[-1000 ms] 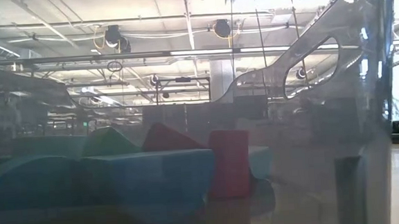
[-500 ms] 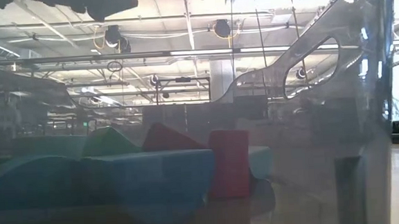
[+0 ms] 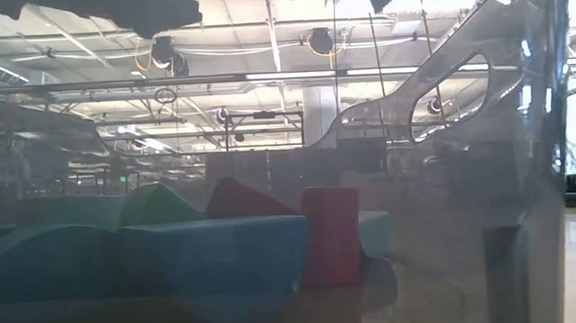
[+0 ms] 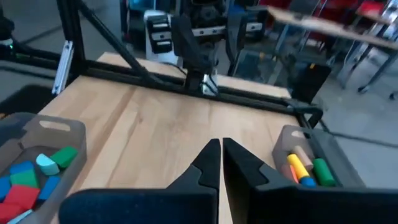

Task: Sort blocks by size
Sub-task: Return to Home Position

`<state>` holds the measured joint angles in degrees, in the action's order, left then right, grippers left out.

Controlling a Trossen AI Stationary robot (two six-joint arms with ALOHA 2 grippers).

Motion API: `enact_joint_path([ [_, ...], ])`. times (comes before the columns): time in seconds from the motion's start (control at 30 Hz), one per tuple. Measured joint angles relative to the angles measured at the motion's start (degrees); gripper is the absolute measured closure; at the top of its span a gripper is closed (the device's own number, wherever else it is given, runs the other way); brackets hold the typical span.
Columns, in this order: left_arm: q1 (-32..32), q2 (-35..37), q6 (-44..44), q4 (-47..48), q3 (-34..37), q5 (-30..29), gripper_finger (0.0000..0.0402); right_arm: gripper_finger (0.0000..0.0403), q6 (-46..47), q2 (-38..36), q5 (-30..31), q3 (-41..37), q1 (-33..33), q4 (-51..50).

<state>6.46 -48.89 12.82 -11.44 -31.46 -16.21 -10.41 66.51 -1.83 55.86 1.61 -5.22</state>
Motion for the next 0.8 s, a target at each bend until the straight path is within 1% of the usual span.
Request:
enact_joint_path([
  [0.17, -0.7, 0.0, -3.5, 2.0, 0.1, -0.1, 0.0194, 0.0401, 2.3, -7.1, 0.0, -13.8, -0.1, 14.1],
  [0.23, -0.8, 0.0, -4.7, 0.0, 1.5, -0.1, 0.0194, 0.0402, 3.9, -9.2, 0.0, -17.9, -0.1, 18.1],
  [0.3, -0.9, 0.0, -5.0, -4.3, 4.0, -0.1, 0.0194, 0.0402, 5.3, -11.1, 0.0, -21.0, -0.1, 20.3],
  [0.4, -1.6, 0.0, -5.0, -11.2, 7.9, -0.4, 0.0194, 0.0402, 6.7, -14.1, 0.2, -23.7, -0.1, 21.4],
  [0.47, -2.4, 0.0, -5.0, -13.4, 9.5, -0.5, 0.0194, 0.0402, 6.7, -15.9, 0.3, -25.1, -0.1, 21.4],
  [0.53, -3.3, 0.0, -5.0, -14.4, 10.2, -0.6, 0.0194, 0.0402, 5.8, -17.6, 1.2, -26.2, 0.0, 21.3],
  [0.67, -6.2, 0.0, -5.0, -14.7, 10.7, -0.5, 0.0194, 0.0403, 0.5, -21.9, 3.3, -29.3, 0.3, 21.4],
  [0.8, -9.1, 0.0, -5.4, -14.7, 12.0, 0.4, 0.0194, 0.0403, 2.3, -26.2, 4.8, -32.6, 1.8, 21.3],
])
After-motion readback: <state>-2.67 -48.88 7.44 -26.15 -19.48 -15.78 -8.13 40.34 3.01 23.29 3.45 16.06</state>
